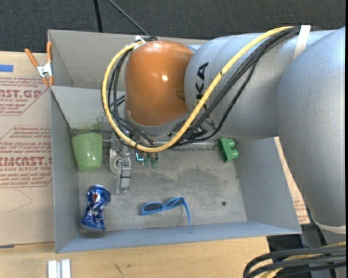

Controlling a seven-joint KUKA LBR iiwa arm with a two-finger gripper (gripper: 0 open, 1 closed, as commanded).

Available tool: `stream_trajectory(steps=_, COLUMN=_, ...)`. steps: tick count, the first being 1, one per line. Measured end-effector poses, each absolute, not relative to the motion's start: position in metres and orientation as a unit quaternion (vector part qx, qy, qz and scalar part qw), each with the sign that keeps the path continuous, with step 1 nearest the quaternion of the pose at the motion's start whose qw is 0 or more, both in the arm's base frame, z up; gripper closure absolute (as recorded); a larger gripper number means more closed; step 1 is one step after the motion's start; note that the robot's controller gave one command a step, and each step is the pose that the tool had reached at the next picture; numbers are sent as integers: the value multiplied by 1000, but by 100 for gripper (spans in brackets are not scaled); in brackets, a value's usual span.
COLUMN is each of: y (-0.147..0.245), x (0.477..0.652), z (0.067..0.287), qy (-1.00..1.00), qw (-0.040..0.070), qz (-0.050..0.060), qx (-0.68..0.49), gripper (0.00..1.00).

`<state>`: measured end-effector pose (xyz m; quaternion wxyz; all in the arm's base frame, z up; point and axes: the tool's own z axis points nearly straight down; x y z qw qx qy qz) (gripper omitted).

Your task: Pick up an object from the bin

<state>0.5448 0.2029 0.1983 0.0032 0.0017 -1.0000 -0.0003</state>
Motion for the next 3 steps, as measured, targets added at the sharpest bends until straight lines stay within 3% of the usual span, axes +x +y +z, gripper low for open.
stream_trajectory(steps=1, y=240, x=520, z=67, qy=-983, qw=2, qz=0, qx=186, gripper=0)
stream_trajectory(steps=2, y=242, x=483, z=100, qy=-936, qw=0, qz=-1, qx=352, gripper=0)
stream_trajectory(steps=3, y=247, x=515, z=106, qy=-877, qw=-2, qz=-1, qx=480, gripper=0)
